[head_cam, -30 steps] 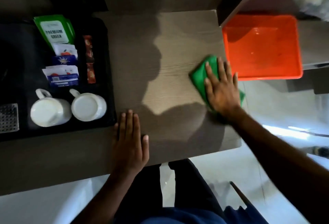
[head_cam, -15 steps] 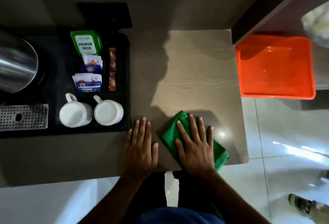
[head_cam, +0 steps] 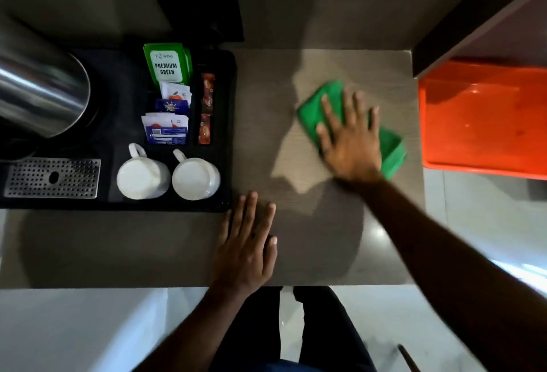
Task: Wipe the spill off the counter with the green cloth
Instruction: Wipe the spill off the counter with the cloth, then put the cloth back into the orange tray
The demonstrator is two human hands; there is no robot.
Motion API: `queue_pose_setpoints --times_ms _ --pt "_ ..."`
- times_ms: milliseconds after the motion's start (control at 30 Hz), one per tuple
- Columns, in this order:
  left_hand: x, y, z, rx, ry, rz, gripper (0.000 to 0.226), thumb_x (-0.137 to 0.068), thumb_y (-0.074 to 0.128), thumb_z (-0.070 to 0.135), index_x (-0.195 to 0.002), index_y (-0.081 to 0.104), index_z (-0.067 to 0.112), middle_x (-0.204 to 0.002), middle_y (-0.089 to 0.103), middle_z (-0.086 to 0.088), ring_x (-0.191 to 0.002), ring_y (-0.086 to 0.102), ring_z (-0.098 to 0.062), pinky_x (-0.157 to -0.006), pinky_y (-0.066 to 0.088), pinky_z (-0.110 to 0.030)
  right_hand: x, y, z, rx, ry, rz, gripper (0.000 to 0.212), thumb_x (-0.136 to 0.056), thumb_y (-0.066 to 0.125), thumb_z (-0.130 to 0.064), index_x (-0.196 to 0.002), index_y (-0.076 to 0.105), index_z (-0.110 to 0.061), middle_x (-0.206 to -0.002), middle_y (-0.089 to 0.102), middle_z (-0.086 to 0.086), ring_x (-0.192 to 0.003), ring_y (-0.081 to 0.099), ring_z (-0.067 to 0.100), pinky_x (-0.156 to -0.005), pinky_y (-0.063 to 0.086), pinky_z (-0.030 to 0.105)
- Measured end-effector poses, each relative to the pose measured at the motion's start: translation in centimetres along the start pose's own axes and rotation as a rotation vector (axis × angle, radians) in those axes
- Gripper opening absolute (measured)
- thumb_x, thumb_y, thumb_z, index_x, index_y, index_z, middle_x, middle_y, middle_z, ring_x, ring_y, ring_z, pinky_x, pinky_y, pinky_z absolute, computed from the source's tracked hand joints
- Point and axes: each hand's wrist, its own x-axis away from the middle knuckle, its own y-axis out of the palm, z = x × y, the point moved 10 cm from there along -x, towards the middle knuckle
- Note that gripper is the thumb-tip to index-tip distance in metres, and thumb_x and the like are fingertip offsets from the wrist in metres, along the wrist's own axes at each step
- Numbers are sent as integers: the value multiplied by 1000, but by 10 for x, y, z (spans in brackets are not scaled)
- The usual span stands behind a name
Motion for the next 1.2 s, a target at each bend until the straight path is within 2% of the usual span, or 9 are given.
queue_pose_setpoints --times_ms 133,267,367,533,767,900,1033,1100,1200 --pt "-2 2 3 -32 38 -49 61 -99 40 39 -159 29 30 -169 24 -11 -157 19 -36 -124 18 -56 120 28 -2 19 -114 -118 62 -102 17 -61 -160 17 -42 -172 15 4 -159 15 31 -125 16 60" --pt "0 5 4 -4 53 -25 57 -101 37 39 -158 30 36 -170 24 -7 -159 14 -33 -125 17 -57 53 16 43 29 -168 -119 63 -101 20 -59 -161 12 -40 -172 15 8 -159 13 32 -126 13 61" --pt "0 3 1 0 40 -3 54 -103 35 41 -157 32 38 -171 25 -4 -159 14 -29 -125 16 -53 -14 5 68 12 53 -35 64 -101 20 -56 -162 17 -35 -171 19 13 -159 15 35 -125 13 63" --pt "-1 -1 4 36 43 -33 54 -100 39 40 -153 39 37 -168 32 -4 -157 22 -31 -122 24 -54 87 22 4 60 -24 -35 65 -102 26 -53 -162 20 -29 -171 16 14 -158 15 38 -122 18 66" --pt "2 -22 8 50 26 -131 53 -97 43 37 -150 48 33 -163 40 -7 -151 37 -34 -115 38 -54 200 18 -12 146 -131 -243 61 -91 44 -63 -144 56 -36 -159 45 10 -144 48 35 -109 39 71" --pt "-5 -39 16 94 -41 -171 54 -88 44 34 -134 66 18 -151 55 -15 -137 53 -41 -106 46 -57 214 -1 -20 160 -191 -307 58 -85 50 -73 -120 73 -33 -140 65 1 -118 65 30 -92 56 51" --pt "-2 -56 24 201 -157 -172 59 -82 41 36 -121 72 4 -143 61 -24 -129 59 -47 -101 50 -61 209 6 -27 57 -180 -447 51 -96 58 -41 -141 50 -17 -153 42 9 -135 45 37 -97 50 52" --pt "-3 -67 25 260 -212 -134 65 -82 37 41 -123 70 4 -145 58 -23 -131 57 -46 -103 49 -60 205 0 -27 31 -170 -443 34 -97 53 -16 -131 57 -12 -140 51 12 -125 54 40 -84 55 49" --pt "-12 -87 33 273 -252 -66 75 -79 32 49 -128 67 4 -150 54 -21 -139 50 -42 -109 45 -57 196 -16 -3 -187 -126 -402 34 -95 52 -18 -127 63 -17 -122 68 13 -109 68 37 -84 55 42"
